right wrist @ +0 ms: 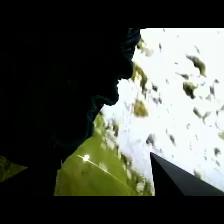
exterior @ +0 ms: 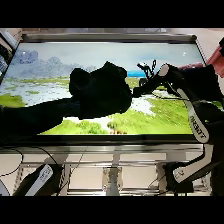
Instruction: Fold the clothes and pants, and hang the long-sleeved shirts on hangers.
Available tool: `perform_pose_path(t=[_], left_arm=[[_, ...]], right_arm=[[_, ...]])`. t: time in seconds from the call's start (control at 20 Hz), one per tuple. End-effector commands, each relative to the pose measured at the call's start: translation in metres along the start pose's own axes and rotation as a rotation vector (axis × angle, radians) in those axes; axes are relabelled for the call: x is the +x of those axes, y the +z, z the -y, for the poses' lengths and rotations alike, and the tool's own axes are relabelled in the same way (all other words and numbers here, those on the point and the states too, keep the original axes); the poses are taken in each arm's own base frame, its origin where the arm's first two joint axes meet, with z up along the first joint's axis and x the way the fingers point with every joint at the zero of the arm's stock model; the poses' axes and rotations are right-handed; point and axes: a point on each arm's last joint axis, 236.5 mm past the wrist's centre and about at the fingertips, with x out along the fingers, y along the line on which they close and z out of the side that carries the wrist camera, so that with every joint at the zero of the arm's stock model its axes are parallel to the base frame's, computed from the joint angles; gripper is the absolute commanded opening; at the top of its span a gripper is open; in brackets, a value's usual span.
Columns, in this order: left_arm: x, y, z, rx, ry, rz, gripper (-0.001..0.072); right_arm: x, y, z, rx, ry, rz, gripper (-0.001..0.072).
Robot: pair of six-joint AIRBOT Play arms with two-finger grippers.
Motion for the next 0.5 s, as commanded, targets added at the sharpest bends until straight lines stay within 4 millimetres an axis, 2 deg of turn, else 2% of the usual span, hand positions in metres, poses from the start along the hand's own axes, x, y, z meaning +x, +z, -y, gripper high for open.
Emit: perform_pose_path(t=[0.0,0.15,0.3,0.45], left_arm=[[0.005,-0.004,0.003,-0.016,-0.018,-0.023,0.0037],[0.005,-0.003,0.011,-0.026,-0.051,-0.020,0.0038],[0.005,-0.002,0.015,-0.030,-0.069,-0.016,0.0037],[0.005,-0.003,0.014,-0.031,-0.067,-0.019,0.0037]], right_arm=[[0.021,0.003,0.000,-0.006,0.045,-0.015,0.0617],[0.031,0.011,-0.011,0.002,0.068,0.011,0.0617],[0.045,0.001,-0.040,-0.024,0.125,-0.049,0.0616],[0.047,-0.009,-0.051,-0.056,0.135,-0.098,0.0616]])
